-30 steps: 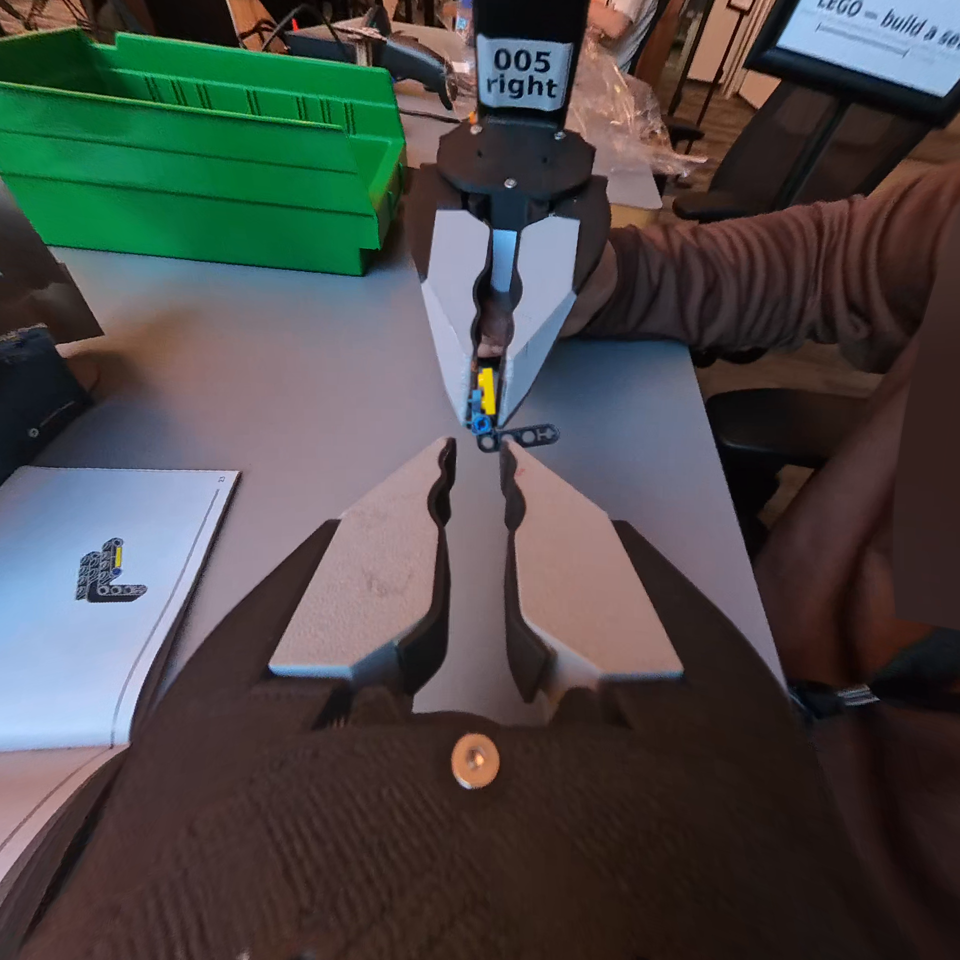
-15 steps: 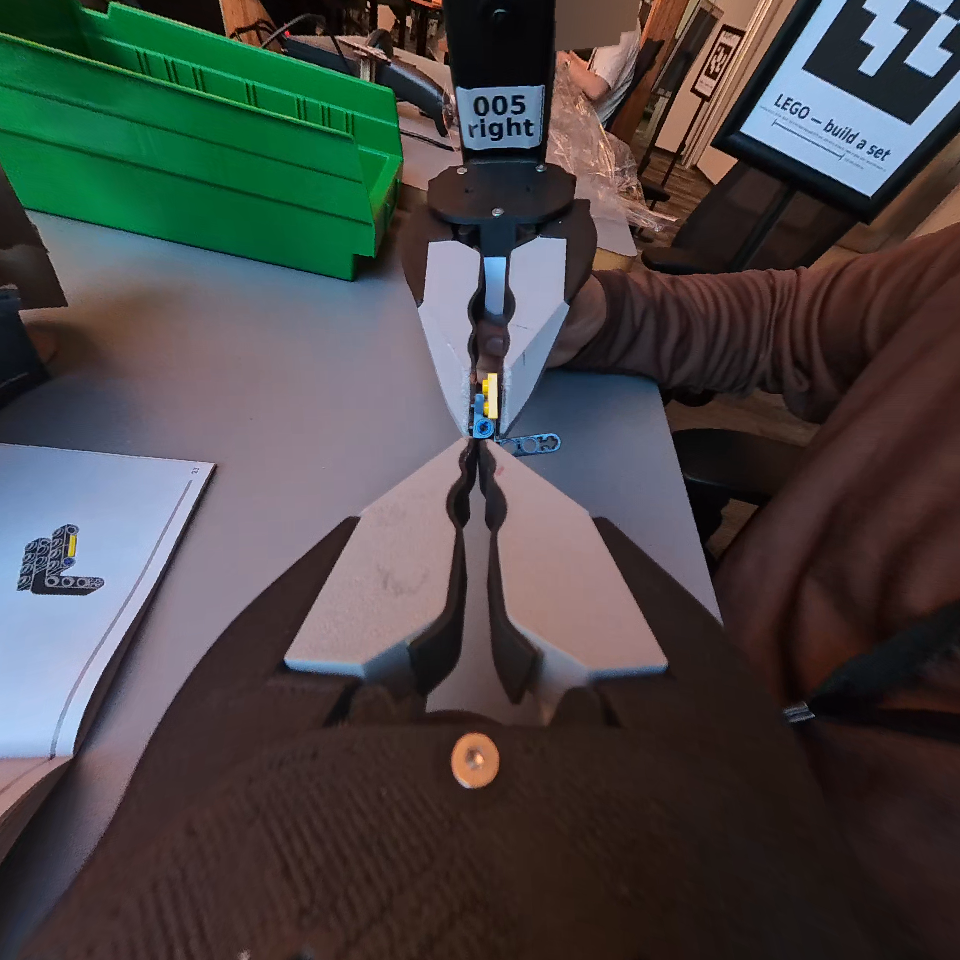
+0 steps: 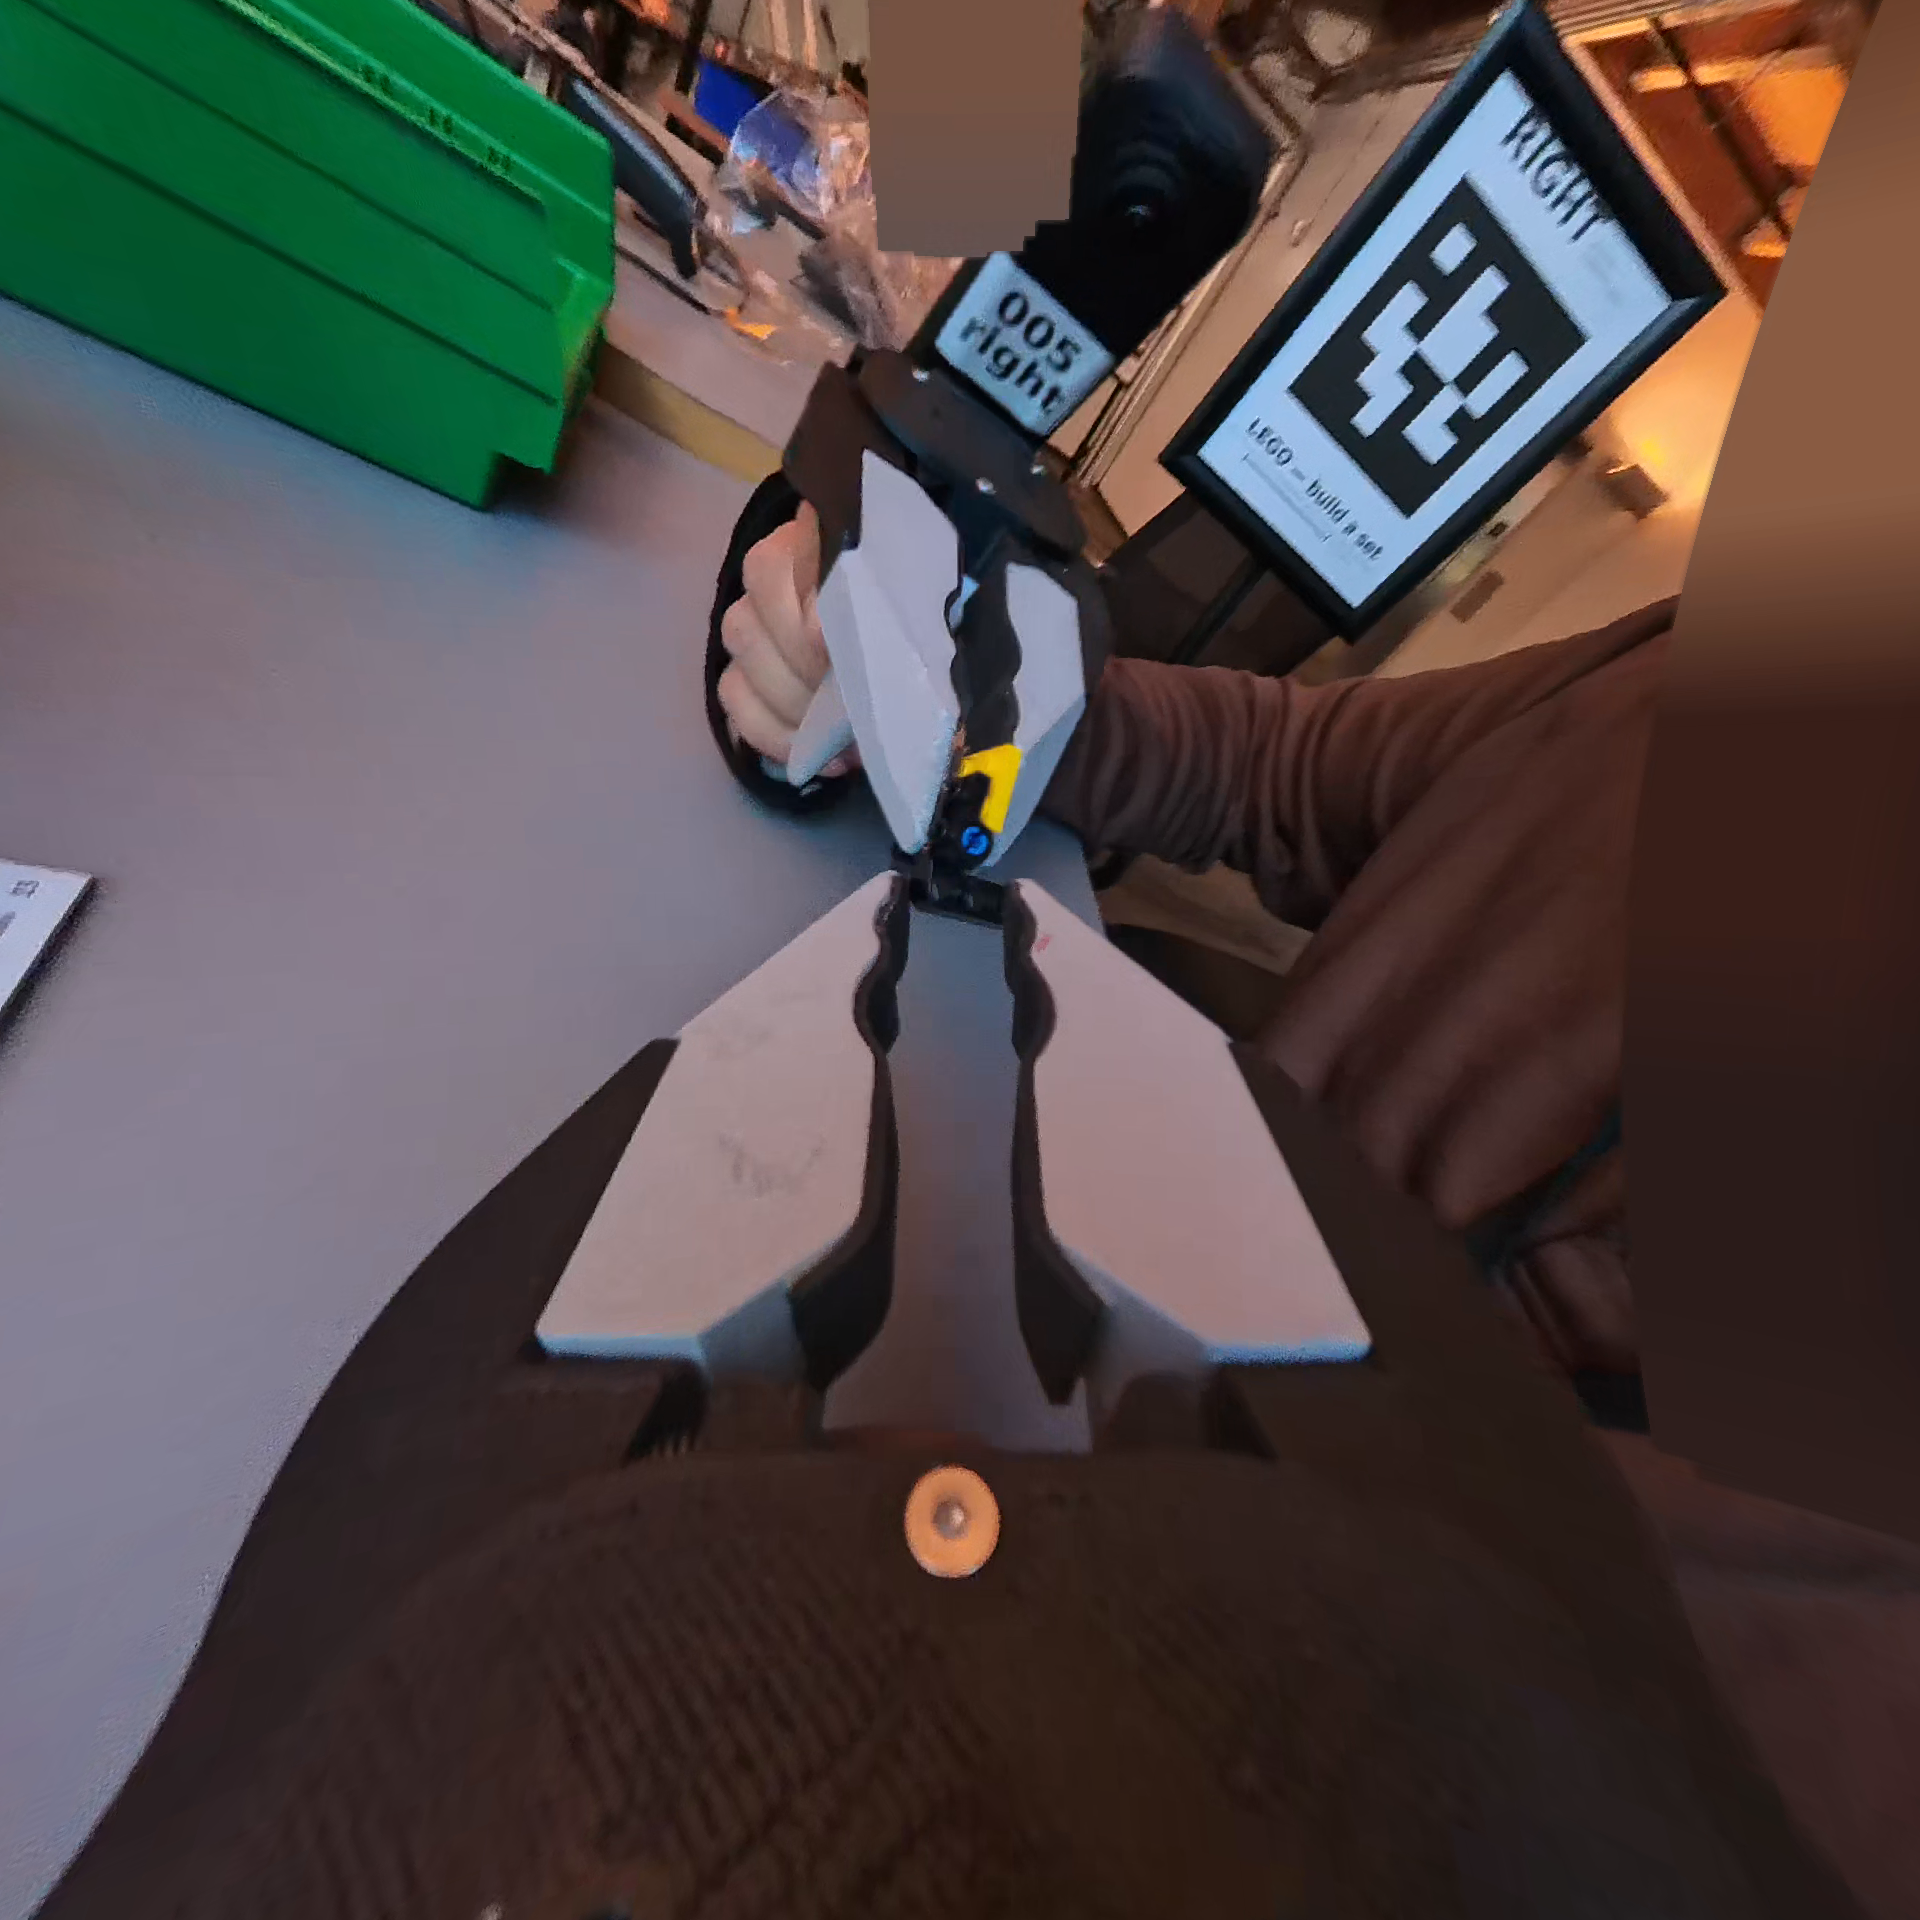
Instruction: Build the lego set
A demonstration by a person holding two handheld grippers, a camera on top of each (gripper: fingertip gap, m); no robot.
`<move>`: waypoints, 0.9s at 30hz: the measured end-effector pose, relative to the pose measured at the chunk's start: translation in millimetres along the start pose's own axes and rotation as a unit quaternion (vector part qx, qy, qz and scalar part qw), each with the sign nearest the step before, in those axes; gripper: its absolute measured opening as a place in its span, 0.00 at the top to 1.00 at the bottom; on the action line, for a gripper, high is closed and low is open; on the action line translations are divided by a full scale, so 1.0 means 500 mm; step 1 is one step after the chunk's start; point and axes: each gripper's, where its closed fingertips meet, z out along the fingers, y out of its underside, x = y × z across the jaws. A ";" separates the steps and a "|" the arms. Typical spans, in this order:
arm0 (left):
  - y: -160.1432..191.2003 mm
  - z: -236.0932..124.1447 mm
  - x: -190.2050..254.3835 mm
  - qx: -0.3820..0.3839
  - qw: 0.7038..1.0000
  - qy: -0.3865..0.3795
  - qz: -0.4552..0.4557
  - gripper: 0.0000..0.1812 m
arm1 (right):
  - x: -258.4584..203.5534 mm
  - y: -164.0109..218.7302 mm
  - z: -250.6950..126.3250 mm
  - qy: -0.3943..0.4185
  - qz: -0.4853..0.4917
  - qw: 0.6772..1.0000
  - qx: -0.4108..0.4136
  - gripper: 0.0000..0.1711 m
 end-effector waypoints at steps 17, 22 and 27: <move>-0.003 -0.001 0.003 0.014 0.999 0.023 -0.044 0.92 | -0.014 -0.006 -0.004 -0.041 0.059 0.997 0.014 0.90; 0.006 0.003 -0.005 -0.002 0.999 0.005 -0.041 0.92 | 0.002 -0.012 -0.016 -0.012 0.047 0.999 0.021 0.96; 0.009 0.005 -0.005 -0.006 0.999 0.000 -0.040 0.92 | 0.001 -0.003 -0.011 -0.003 0.032 0.999 0.005 0.96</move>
